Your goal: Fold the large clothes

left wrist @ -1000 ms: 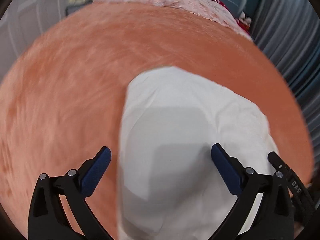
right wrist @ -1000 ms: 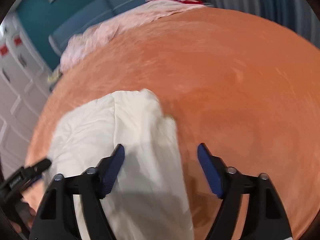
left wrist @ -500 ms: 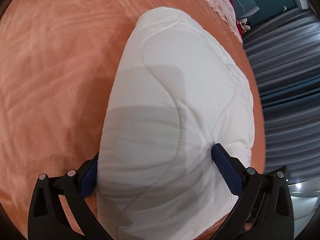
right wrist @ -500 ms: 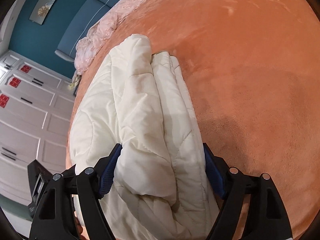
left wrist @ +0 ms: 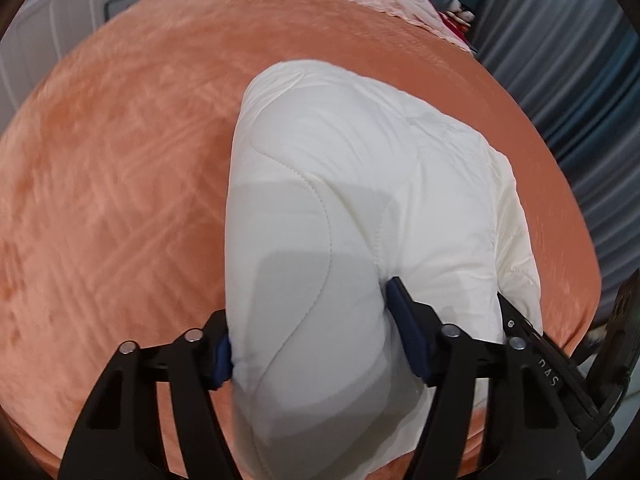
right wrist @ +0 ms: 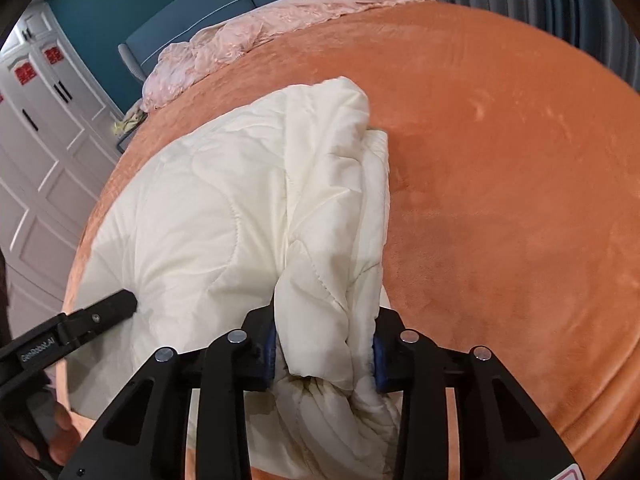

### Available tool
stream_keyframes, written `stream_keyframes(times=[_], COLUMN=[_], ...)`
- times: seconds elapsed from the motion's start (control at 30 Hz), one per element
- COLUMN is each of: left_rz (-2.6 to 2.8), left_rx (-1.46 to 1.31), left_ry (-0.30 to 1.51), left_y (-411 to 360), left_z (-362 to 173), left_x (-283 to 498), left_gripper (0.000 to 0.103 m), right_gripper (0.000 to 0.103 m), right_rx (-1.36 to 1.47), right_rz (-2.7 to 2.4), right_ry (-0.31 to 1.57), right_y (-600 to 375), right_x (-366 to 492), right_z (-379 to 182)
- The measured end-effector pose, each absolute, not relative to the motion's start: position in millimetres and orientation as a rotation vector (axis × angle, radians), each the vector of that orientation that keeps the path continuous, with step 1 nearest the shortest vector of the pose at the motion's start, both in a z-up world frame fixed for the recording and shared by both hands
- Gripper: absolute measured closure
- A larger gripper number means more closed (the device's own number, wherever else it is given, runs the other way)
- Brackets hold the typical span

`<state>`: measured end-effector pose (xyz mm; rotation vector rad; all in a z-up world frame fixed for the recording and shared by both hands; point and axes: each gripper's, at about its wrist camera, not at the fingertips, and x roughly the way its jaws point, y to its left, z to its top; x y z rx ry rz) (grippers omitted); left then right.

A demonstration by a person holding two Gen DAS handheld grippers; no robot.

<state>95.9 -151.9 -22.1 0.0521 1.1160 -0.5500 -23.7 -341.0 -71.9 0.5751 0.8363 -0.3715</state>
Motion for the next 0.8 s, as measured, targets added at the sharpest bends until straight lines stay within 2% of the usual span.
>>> stream_keyframes(times=[0.43, 0.8], left_rz=[-0.622, -0.694], left_rx=[0.136, 0.091], left_ry=[0.945, 0.734], left_y=[-151, -122], left_z=[38, 121], left_x=[60, 20], left_gripper=[0.051, 0.053], right_gripper=[0.073, 0.073], right_rx=[0.537, 0.428], right_rz=[-0.381, -0.379], right_ry=[0.733, 0.518], right_y=[-326, -293], right_x=[-74, -114], right_z=[-28, 59])
